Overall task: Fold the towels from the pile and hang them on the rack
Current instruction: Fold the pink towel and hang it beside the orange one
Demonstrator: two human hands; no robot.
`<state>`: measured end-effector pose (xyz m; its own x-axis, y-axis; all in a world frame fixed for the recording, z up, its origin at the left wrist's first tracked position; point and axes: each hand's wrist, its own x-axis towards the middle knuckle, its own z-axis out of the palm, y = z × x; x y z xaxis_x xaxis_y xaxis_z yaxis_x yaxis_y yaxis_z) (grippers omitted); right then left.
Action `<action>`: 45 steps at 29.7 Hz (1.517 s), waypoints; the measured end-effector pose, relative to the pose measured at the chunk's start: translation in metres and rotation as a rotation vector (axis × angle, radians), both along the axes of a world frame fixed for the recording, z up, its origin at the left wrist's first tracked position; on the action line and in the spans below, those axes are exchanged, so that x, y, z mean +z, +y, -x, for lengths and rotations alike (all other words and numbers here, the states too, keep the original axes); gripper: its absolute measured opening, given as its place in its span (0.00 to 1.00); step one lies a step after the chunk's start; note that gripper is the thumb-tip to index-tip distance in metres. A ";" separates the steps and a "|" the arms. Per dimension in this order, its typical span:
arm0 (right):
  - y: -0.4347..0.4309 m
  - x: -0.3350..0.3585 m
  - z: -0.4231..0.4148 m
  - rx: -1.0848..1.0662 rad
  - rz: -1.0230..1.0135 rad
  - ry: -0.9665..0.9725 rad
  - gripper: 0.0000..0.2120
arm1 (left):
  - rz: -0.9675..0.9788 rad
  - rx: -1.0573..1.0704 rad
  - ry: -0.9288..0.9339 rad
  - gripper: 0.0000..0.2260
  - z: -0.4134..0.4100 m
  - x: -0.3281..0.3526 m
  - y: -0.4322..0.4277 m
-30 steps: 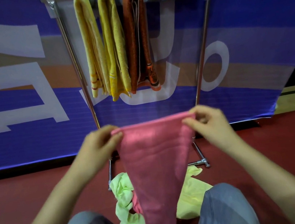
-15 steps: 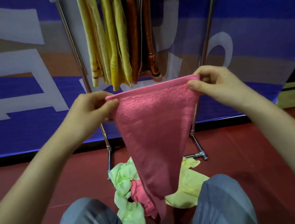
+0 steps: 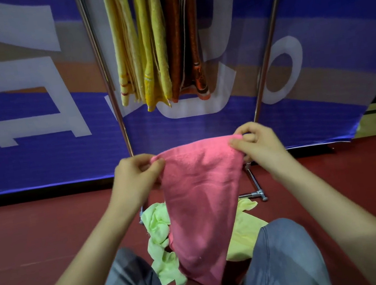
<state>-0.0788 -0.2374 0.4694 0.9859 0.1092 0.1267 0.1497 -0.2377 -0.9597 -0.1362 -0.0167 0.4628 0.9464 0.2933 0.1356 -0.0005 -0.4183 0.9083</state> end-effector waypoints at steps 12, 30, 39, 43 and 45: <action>0.050 -0.030 0.035 0.103 -0.183 0.177 0.09 | 0.085 -0.083 -0.033 0.08 0.009 -0.033 -0.050; 0.037 -0.021 0.024 0.188 -0.070 0.089 0.22 | -0.028 -0.348 -0.185 0.07 0.009 0.001 -0.023; 0.040 0.053 0.004 0.247 -0.160 -0.215 0.05 | 0.006 -0.334 -0.391 0.10 -0.005 0.079 -0.007; 0.045 0.038 0.006 0.204 -0.087 -0.157 0.07 | 0.019 -0.312 -0.261 0.09 -0.006 0.063 -0.006; 0.043 0.039 0.007 0.215 -0.119 -0.157 0.06 | 0.000 -0.305 -0.285 0.09 -0.005 0.066 -0.005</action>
